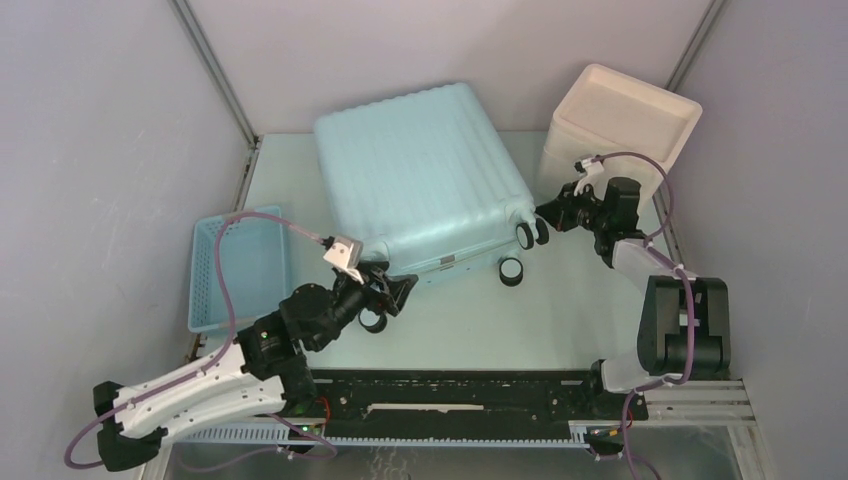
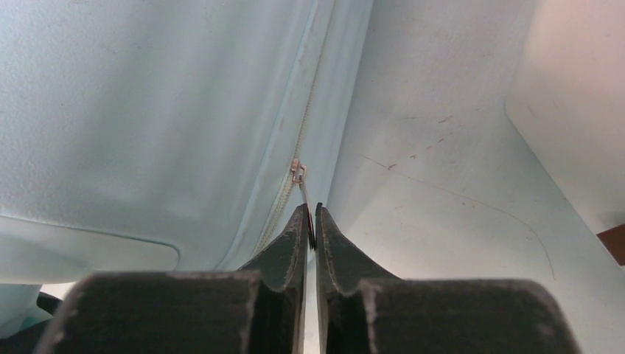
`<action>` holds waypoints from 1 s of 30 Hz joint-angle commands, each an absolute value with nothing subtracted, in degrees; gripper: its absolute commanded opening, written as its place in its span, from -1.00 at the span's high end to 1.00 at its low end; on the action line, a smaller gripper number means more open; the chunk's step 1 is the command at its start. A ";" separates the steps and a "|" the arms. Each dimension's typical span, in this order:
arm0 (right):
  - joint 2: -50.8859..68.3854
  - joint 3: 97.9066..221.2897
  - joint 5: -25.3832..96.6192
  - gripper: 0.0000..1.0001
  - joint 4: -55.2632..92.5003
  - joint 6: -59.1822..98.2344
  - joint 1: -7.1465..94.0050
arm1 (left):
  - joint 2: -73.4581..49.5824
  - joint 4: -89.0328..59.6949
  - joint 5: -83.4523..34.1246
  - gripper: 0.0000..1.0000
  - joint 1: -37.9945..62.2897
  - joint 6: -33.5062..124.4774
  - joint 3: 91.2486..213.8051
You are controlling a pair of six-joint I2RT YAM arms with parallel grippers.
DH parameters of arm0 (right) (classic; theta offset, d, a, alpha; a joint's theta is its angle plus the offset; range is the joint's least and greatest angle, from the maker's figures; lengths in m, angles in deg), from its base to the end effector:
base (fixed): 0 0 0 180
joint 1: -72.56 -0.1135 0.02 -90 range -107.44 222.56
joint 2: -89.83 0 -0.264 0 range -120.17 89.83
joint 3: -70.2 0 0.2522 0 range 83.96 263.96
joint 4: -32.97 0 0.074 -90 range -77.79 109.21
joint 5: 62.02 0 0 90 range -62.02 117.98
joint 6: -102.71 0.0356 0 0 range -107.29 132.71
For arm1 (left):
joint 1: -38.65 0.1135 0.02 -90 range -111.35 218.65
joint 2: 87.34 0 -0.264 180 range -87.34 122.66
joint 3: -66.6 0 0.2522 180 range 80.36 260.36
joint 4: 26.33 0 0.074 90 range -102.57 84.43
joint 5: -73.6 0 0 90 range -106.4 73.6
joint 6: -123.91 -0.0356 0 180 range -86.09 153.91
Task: Open, take out, and arrange the luggage
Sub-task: Unzip the luggage at the center of the board, then adjust the luggage at the center of the board.
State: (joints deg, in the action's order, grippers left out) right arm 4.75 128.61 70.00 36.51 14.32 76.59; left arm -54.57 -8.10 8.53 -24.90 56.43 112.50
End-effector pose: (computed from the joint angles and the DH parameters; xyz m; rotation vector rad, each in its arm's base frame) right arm 0.3160 0.0016 0.2239 -0.3811 1.8883 0.6910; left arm 0.0800 -0.1272 0.3042 0.2701 1.6893 -0.7758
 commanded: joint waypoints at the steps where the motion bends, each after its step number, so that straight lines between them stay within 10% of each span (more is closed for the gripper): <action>1: 9.08 131.51 69.11 0.63 36.62 10.40 79.32 | -53.04 -3.86 3.76 -0.52 -18.78 57.17 119.01; 19: 30.90 137.35 77.53 -0.98 14.00 -5.42 85.56 | -52.44 2.18 -17.22 -0.70 11.84 59.58 130.06; 30: 19.61 159.24 86.77 -1.00 0.45 7.71 75.80 | -48.96 6.34 -15.78 -0.81 20.07 54.33 133.84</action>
State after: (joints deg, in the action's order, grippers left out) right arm 22.50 156.56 87.11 8.49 6.06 80.59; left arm -49.26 5.17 -14.71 18.62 56.65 131.69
